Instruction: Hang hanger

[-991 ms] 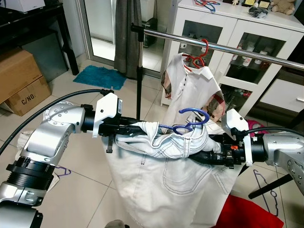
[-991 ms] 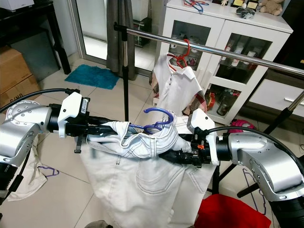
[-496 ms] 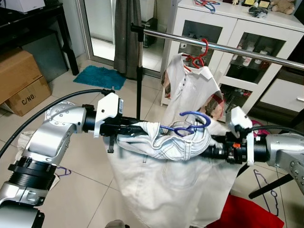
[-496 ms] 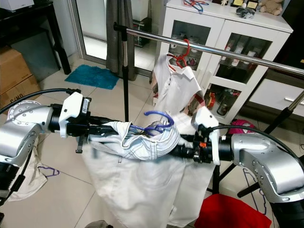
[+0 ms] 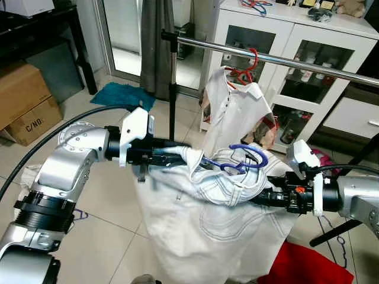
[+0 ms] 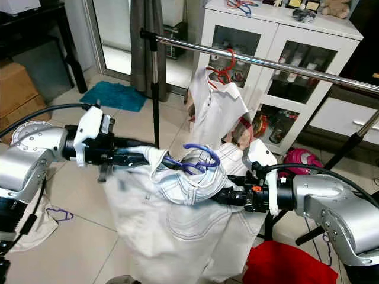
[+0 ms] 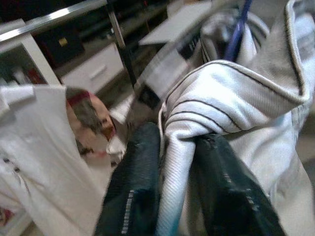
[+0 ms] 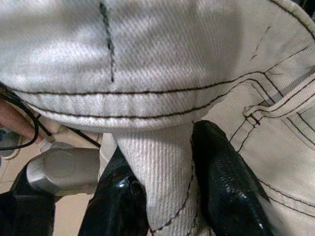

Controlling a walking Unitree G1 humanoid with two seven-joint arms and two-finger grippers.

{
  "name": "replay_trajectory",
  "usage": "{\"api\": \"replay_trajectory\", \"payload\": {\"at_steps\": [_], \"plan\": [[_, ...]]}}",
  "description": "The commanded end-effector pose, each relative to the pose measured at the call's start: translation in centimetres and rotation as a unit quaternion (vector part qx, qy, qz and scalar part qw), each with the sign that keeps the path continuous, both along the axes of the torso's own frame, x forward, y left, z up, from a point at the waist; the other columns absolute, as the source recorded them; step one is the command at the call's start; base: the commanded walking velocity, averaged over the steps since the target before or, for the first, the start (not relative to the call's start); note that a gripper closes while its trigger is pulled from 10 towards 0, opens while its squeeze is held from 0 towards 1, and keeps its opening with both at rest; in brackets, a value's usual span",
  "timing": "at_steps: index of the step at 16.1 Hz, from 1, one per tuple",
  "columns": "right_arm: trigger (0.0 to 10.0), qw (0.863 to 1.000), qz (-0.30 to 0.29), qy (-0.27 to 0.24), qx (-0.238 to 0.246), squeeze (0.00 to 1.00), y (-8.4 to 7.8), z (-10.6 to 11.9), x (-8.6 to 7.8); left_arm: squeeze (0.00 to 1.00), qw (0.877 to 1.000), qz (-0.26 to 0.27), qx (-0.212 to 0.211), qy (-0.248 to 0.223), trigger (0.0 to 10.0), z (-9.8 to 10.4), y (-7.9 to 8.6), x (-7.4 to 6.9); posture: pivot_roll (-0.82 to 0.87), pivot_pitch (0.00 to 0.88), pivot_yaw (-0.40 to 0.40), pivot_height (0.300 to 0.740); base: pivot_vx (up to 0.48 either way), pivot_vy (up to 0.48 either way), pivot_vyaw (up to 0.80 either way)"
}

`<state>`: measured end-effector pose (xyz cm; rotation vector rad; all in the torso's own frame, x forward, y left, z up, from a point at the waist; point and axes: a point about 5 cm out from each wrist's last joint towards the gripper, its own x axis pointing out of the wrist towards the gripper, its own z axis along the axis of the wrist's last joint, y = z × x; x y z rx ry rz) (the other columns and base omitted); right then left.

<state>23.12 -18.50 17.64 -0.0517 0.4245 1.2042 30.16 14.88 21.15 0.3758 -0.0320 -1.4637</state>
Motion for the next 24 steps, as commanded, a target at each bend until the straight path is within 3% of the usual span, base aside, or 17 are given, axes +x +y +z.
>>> {"api": "replay_trajectory", "payload": {"at_steps": [1,2,4,6,7,8,9,14,16,17,18,20,21,24], "plan": [[0.0,0.999,0.041,0.002,0.013,0.0,1.1,0.4,-0.8,0.18,0.999,-0.003,-0.038,-0.037,10.0,2.4,-0.5,0.3,0.06,0.0,-0.034,0.74,0.0,0.0,0.0],[0.0,0.999,0.033,0.006,0.009,0.0,0.8,0.1,-0.9,0.0,0.998,-0.005,-0.054,-0.034,10.0,2.8,-0.7,0.3,0.07,0.0,-0.032,0.74,0.0,0.0,0.0],[0.0,1.0,0.024,0.012,0.015,0.0,0.8,-0.3,-1.2,0.0,0.997,-0.022,-0.063,-0.029,10.0,3.0,-1.1,-0.1,0.07,0.0,-0.04,0.74,0.0,0.0,0.0],[0.0,0.999,0.027,0.017,0.02,0.0,1.0,-0.3,-1.2,0.0,0.998,-0.037,-0.045,-0.013,10.0,2.7,-1.1,-0.2,0.07,0.0,-0.043,0.74,0.0,0.0,0.0],[0.0,0.999,0.031,0.018,0.02,0.0,1.0,-0.4,-1.3,0.22,0.999,-0.046,-0.012,0.011,10.0,2.0,-0.8,-0.3,0.07,0.0,-0.031,0.74,0.0,0.0,0.0],[0.0,0.999,0.031,0.016,0.02,0.0,1.0,-0.4,-1.4,1.0,0.998,-0.05,0.007,0.024,10.0,1.6,-0.6,-0.3,0.07,0.0,-0.031,0.74,0.0,0.0,0.0],[0.0,0.999,0.027,0.011,0.021,0.0,0.8,-0.3,-1.4,1.0,0.997,-0.051,0.034,0.037,10.0,1.0,-0.2,-0.3,0.07,0.0,-0.019,0.74,0.0,0.0,0.0],[0.0,1.0,0.018,0.009,0.016,0.0,-0.3,-0.2,-1.3,1.0,0.994,-0.064,0.036,0.084,10.0,1.9,1.1,-0.2,0.07,0.0,-0.015,0.74,0.0,0.0,0.0],[0.0,1.0,0.014,0.015,0.012,0.0,-0.8,-0.4,-1.6,1.0,0.996,-0.05,0.004,0.076,10.0,1.8,1.1,-0.1,0.07,0.0,-0.016,0.74,0.0,0.0,0.0],[0.0,1.0,-0.002,0.024,0.019,0.0,-1.2,-0.8,-1.7,1.0,0.996,-0.027,-0.051,0.067,10.0,2.4,0.8,0.5,0.07,0.0,-0.038,0.74,0.0,0.0,0.0],[0.0,0.999,-0.016,0.032,0.024,0.0,-1.4,-1.4,-1.7,0.0,0.994,-0.003,-0.09,0.061,10.0,2.8,0.8,0.9,0.07,0.0,-0.038,0.74,0.0,0.0,0.0],[0.0,0.998,-0.032,0.035,0.027,0.0,-1.5,-1.9,-1.7,0.0,0.99,0.029,-0.128,0.058,10.0,3.2,1.0,1.2,0.07,0.0,-0.028,0.74,0.0,0.0,0.0],[0.0,0.995,-0.089,0.029,0.034,0.0,-1.9,-2.6,-1.4,0.0,0.982,0.097,-0.155,0.049,10.0,3.2,1.8,1.6,0.07,0.0,-0.021,0.74,0.0,0.0,0.0],[0.0,0.984,-0.171,0.018,0.036,0.0,-2.4,-3.5,-1.0,0.0,0.971,0.177,-0.156,0.039,10.0,2.8,2.7,1.6,0.07,0.0,-0.023,0.74,0.0,0.0,0.0]]}}
